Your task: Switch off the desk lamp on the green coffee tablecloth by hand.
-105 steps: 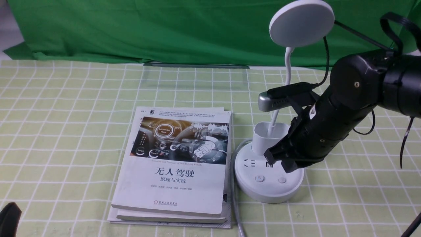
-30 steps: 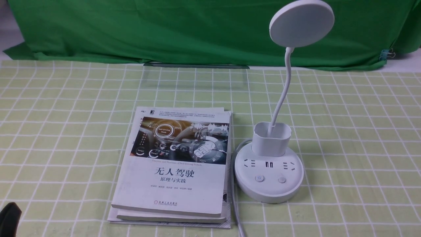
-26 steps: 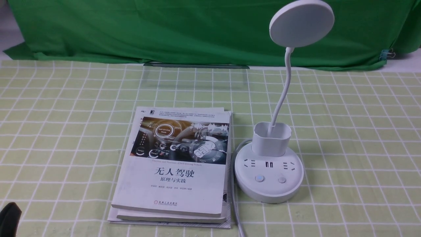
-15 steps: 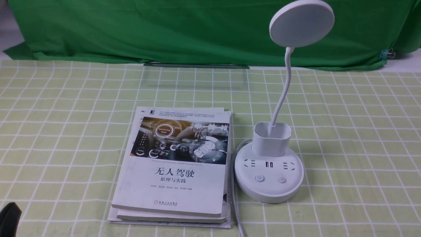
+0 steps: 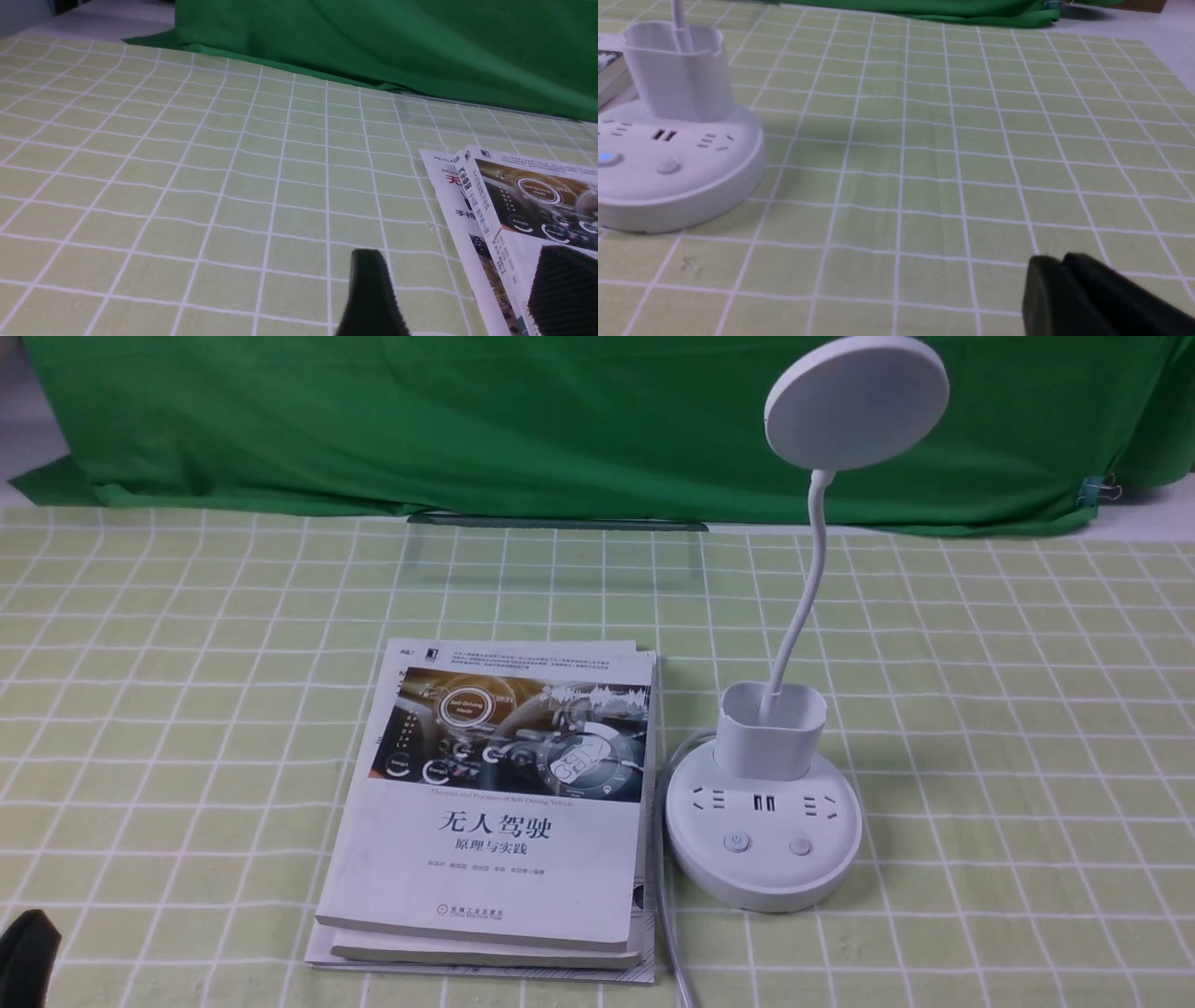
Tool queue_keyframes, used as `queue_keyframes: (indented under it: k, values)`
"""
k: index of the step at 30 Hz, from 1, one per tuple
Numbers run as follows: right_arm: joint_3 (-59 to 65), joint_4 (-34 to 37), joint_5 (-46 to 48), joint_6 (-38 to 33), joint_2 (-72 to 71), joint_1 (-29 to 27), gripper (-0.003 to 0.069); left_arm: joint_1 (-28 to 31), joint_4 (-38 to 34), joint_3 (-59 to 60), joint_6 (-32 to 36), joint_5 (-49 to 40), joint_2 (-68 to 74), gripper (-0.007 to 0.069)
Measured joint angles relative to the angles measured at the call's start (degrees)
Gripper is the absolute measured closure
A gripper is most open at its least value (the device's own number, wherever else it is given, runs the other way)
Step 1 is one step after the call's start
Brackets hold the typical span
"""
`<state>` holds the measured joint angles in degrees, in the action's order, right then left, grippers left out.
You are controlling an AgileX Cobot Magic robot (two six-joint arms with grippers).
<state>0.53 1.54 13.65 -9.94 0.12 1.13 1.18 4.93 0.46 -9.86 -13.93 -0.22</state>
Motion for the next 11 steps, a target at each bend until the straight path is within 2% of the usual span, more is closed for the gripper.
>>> queue_keyframes:
  k: [11]
  values:
    - [0.0,0.0,0.0,0.0,0.0,0.06,0.0534,0.0,0.0,0.0,0.0,0.0,0.0,0.0214]
